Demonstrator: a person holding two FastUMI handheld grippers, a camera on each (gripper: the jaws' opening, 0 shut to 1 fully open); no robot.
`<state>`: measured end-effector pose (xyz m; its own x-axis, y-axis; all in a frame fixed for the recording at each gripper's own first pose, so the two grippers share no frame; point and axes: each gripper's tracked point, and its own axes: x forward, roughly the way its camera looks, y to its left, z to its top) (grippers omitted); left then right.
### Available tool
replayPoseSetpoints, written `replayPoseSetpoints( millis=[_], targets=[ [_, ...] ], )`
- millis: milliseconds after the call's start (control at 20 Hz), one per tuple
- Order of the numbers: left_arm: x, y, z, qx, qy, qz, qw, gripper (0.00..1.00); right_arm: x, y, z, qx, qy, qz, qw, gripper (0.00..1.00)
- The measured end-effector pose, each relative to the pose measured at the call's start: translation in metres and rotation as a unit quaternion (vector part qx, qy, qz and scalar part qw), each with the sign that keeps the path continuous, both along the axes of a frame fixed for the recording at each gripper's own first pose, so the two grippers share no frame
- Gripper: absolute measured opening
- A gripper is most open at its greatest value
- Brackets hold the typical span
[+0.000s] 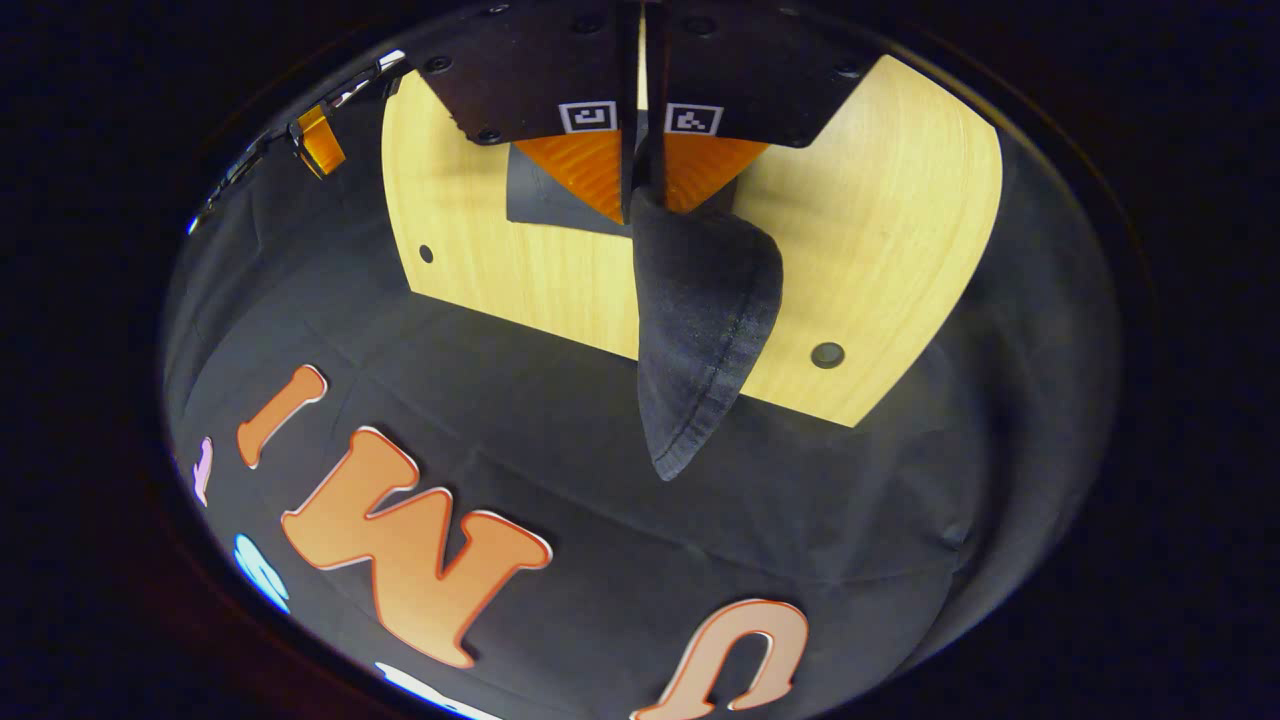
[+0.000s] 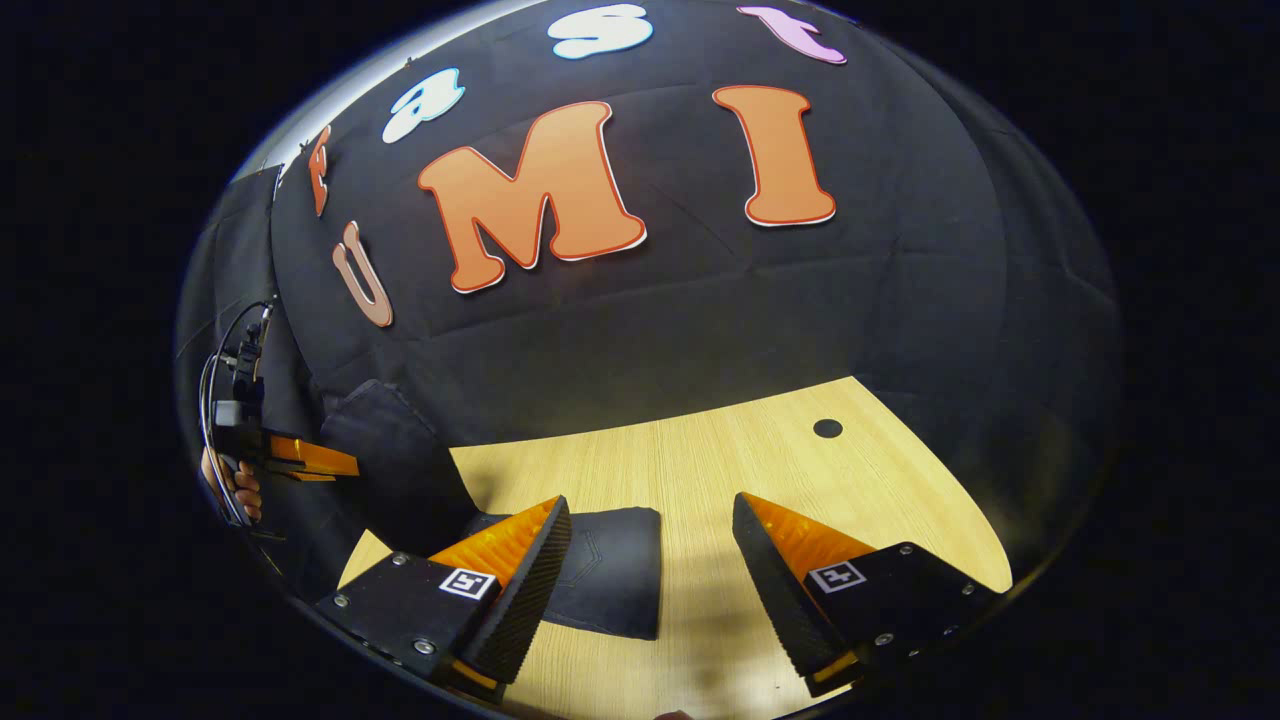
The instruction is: Grasp the waist and the cuffs of the jeans and fold them to make the two legs overlap; first hold the waist and fold one-third of the jeans toward the cuffs, then hold the cuffs and fold the remaining one-third in the same direction to finish folding.
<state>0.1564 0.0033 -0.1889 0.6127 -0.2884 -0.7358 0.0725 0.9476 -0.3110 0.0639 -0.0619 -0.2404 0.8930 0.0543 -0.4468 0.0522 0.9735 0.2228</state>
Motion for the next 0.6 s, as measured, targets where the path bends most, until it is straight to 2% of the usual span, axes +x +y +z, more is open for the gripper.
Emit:
replayPoseSetpoints(
  millis=[300, 600],
  targets=[
    [-0.018, -0.061, -0.03, 0.005, 0.02, -0.043, 0.999, 0.03, -0.002, -0.025, -0.002, 0.0, 0.0, -0.001, 1.0, 0.98],
    [-0.035, -0.098, -0.061, 0.043, 0.033, -0.102, 0.993, 0.04, -0.002, -0.038, -0.006, 0.007, 0.0, 0.004, 1.0, 0.98]
  ],
)
